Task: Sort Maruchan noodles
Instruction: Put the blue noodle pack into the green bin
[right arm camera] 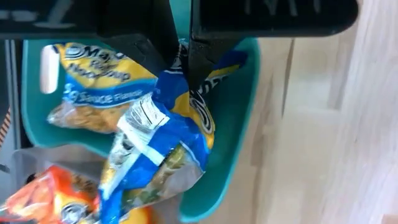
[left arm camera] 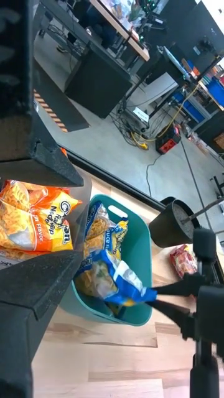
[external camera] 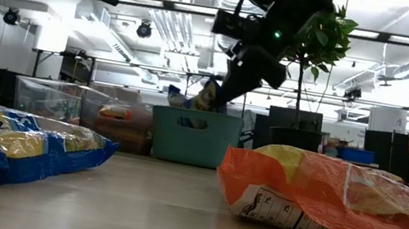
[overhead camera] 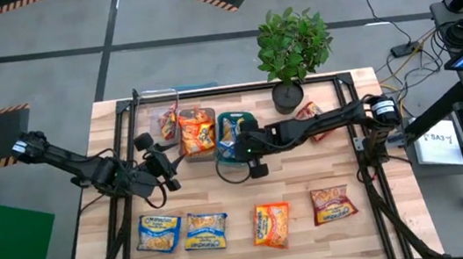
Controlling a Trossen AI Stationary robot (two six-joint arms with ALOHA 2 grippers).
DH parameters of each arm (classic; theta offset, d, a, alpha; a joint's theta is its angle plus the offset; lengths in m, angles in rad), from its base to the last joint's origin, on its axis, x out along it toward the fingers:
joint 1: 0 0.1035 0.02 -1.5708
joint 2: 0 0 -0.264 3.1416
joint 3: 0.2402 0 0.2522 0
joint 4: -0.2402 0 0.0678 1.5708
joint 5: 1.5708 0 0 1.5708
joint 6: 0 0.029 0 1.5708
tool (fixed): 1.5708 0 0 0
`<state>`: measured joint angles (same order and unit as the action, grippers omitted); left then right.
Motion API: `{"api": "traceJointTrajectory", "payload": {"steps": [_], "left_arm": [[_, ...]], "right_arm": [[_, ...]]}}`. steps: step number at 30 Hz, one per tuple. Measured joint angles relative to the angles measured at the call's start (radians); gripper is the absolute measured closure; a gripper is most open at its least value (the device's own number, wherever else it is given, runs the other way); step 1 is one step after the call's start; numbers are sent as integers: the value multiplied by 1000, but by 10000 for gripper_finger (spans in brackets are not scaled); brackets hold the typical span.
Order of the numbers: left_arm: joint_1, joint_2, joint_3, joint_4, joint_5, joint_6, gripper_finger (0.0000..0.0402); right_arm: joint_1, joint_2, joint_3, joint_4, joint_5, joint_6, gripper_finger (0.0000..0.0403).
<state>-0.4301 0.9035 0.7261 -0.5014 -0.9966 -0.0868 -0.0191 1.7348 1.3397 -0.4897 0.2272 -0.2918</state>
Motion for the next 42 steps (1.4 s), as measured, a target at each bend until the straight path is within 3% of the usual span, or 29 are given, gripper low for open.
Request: {"api": "traceJointTrajectory", "payload": {"steps": [35, 42], "left_arm": [[0, 16, 0, 8, 0, 5, 242], [0, 16, 0, 8, 0, 5, 242]], "right_arm": [[9, 0, -36, 4, 35, 105, 388], [9, 0, -36, 6, 36, 146, 324]]}}
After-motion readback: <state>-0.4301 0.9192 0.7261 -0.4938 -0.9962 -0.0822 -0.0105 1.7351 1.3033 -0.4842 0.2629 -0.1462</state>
